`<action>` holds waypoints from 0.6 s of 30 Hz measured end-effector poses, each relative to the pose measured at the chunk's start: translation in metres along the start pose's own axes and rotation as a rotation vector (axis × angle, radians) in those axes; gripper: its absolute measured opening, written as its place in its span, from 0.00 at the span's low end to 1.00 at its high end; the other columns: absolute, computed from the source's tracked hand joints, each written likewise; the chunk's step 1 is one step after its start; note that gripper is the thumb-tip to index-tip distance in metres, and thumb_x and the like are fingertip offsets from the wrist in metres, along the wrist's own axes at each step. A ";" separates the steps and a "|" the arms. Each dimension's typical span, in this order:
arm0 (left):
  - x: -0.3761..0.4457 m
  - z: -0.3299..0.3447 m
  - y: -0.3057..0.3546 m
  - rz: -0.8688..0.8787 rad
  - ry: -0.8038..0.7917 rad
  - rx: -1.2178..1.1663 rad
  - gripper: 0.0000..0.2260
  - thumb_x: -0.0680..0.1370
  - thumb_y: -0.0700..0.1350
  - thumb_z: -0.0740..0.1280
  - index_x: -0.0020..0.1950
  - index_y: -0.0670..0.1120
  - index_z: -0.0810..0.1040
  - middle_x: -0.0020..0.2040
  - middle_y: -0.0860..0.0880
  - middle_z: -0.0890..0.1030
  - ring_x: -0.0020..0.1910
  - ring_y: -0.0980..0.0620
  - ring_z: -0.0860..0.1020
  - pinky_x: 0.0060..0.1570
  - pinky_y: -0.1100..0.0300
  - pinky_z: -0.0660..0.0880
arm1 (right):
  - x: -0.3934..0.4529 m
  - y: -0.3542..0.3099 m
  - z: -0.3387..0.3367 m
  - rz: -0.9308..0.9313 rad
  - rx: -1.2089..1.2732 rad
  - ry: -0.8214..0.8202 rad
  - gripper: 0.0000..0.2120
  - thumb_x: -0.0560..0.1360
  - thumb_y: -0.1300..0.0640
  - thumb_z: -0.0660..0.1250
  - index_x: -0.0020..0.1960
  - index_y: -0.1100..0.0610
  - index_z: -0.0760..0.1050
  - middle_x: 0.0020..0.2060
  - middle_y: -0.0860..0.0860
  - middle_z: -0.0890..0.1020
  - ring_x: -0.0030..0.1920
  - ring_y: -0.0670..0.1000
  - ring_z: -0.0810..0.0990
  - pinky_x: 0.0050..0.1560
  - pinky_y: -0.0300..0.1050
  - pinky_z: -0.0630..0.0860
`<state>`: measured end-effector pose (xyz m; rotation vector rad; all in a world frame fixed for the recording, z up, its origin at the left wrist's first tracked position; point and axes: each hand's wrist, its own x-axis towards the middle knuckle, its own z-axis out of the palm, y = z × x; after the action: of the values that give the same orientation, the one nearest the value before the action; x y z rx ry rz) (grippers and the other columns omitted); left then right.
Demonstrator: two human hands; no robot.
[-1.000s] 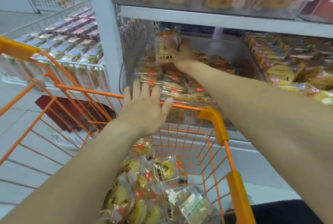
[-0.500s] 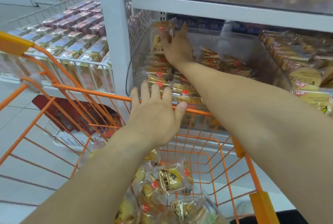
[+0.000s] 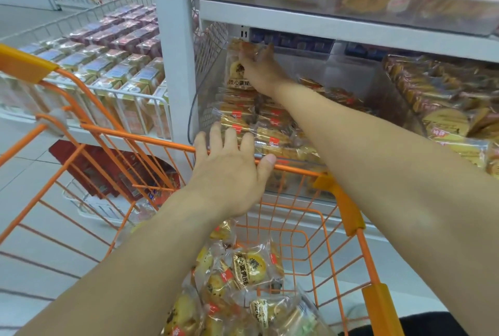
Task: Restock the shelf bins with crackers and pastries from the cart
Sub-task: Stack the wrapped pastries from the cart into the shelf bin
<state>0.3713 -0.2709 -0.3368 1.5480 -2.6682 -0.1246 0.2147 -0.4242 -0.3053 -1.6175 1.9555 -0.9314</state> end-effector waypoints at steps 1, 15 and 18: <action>0.000 0.000 0.000 0.003 -0.003 -0.003 0.29 0.81 0.62 0.41 0.77 0.47 0.57 0.76 0.42 0.59 0.78 0.39 0.49 0.74 0.39 0.46 | -0.008 -0.005 -0.005 0.000 -0.044 0.038 0.40 0.84 0.42 0.54 0.80 0.63 0.37 0.74 0.59 0.69 0.64 0.56 0.78 0.59 0.44 0.74; -0.028 -0.023 -0.011 0.111 0.258 -0.259 0.14 0.72 0.41 0.62 0.56 0.43 0.76 0.53 0.45 0.75 0.58 0.43 0.71 0.59 0.47 0.70 | -0.229 0.024 -0.015 -0.666 -0.103 -0.179 0.05 0.69 0.68 0.66 0.43 0.59 0.76 0.38 0.50 0.77 0.38 0.45 0.70 0.40 0.34 0.68; -0.040 -0.032 -0.013 0.101 0.231 -0.253 0.10 0.70 0.35 0.61 0.43 0.45 0.79 0.43 0.50 0.75 0.49 0.47 0.73 0.51 0.48 0.73 | -0.245 0.027 -0.014 -0.573 -0.452 -0.497 0.04 0.75 0.61 0.64 0.49 0.57 0.76 0.44 0.52 0.81 0.45 0.53 0.77 0.45 0.49 0.75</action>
<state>0.4048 -0.2442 -0.3067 1.2666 -2.4361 -0.2512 0.2411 -0.1811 -0.3365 -2.4547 1.4339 -0.2005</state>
